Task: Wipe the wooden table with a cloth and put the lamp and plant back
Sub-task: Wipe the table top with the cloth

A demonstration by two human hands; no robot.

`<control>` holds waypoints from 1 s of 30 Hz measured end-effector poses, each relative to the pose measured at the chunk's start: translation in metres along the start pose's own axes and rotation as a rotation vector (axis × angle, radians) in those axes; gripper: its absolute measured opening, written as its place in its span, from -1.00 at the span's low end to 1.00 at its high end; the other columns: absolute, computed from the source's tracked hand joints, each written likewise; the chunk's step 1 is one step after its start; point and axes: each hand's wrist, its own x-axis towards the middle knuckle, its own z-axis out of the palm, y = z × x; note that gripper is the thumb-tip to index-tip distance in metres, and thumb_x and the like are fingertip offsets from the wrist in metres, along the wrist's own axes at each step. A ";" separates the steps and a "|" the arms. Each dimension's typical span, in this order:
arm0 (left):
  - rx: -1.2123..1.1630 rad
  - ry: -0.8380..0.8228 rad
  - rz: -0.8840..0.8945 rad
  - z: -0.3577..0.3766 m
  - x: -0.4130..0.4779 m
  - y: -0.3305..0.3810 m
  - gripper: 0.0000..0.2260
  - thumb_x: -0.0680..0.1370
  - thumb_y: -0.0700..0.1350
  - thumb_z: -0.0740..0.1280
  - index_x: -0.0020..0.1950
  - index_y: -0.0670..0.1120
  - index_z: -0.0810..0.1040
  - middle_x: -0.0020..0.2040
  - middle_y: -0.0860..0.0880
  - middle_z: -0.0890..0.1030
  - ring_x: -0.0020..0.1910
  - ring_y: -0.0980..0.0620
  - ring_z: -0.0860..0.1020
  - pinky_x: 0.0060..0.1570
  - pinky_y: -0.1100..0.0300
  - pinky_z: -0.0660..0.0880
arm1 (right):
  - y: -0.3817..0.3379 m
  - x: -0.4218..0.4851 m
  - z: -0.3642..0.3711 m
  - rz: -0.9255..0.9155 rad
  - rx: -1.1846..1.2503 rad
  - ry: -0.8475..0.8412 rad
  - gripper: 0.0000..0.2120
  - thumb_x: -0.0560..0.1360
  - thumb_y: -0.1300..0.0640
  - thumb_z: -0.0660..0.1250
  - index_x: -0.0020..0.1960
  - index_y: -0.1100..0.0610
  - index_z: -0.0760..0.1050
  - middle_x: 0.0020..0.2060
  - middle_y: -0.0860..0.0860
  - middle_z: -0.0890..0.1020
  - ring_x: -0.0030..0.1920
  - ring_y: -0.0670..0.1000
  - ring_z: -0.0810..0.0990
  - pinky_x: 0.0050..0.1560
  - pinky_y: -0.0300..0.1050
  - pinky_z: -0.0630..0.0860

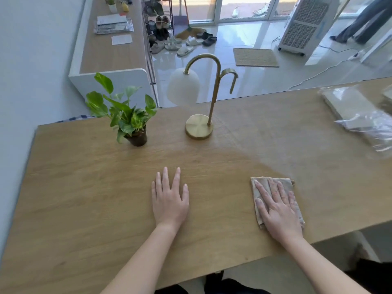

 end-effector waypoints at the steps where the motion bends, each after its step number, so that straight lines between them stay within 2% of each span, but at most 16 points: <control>1: 0.002 -0.002 0.009 0.004 0.006 0.013 -0.45 0.74 0.19 0.15 0.73 0.13 0.21 0.75 -0.12 0.17 0.74 -0.18 0.09 0.70 -0.13 0.02 | 0.010 -0.004 -0.001 -0.006 -0.006 0.000 -0.46 0.68 -0.35 -0.20 0.64 -0.47 -0.21 0.70 -0.22 -0.20 0.68 -0.12 -0.34 0.68 0.09 -0.27; 7: -0.002 0.004 0.018 0.020 0.046 0.063 -0.44 0.74 0.20 0.11 0.74 0.11 0.18 0.75 -0.13 0.14 0.74 -0.18 0.06 0.71 -0.13 0.00 | 0.029 -0.003 0.001 -0.039 -0.019 0.030 -0.46 0.69 -0.33 -0.15 0.65 -0.45 -0.17 0.70 -0.21 -0.18 0.69 -0.11 -0.31 0.68 0.08 -0.29; 13: 0.058 0.012 -0.024 0.031 0.058 0.072 -0.42 0.73 0.21 0.08 0.75 0.10 0.15 0.75 -0.11 0.15 0.74 -0.16 0.07 0.71 -0.13 0.00 | 0.035 0.023 -0.001 -0.043 -0.034 0.016 -0.46 0.67 -0.35 -0.15 0.62 -0.50 -0.18 0.71 -0.19 -0.17 0.69 -0.08 -0.31 0.68 0.10 -0.30; 16: 0.070 0.009 -0.029 0.032 0.061 0.075 -0.41 0.74 0.23 0.03 0.76 0.13 0.10 0.77 -0.08 0.11 0.75 -0.13 0.03 0.71 -0.12 -0.03 | 0.035 0.049 -0.008 -0.055 -0.032 0.035 -0.46 0.67 -0.35 -0.12 0.63 -0.50 -0.14 0.72 -0.17 -0.13 0.71 -0.05 -0.25 0.68 0.11 -0.28; 24: 0.085 0.019 -0.035 0.035 0.064 0.075 -0.40 0.72 0.26 -0.03 0.76 0.16 0.06 0.77 -0.04 0.07 0.75 -0.10 0.00 0.72 -0.11 -0.02 | 0.025 0.132 -0.031 -0.102 -0.024 0.033 -0.46 0.64 -0.38 -0.16 0.59 -0.55 -0.22 0.73 -0.13 -0.09 0.72 0.01 -0.19 0.69 0.14 -0.23; 30: 0.081 0.012 -0.035 0.037 0.066 0.076 -0.40 0.72 0.27 -0.03 0.76 0.17 0.03 0.78 -0.02 0.04 0.76 -0.08 -0.03 0.71 -0.12 -0.01 | 0.013 0.199 -0.047 -0.127 -0.014 0.033 -0.46 0.64 -0.39 -0.17 0.60 -0.54 -0.19 0.73 -0.12 -0.07 0.72 0.03 -0.17 0.69 0.16 -0.22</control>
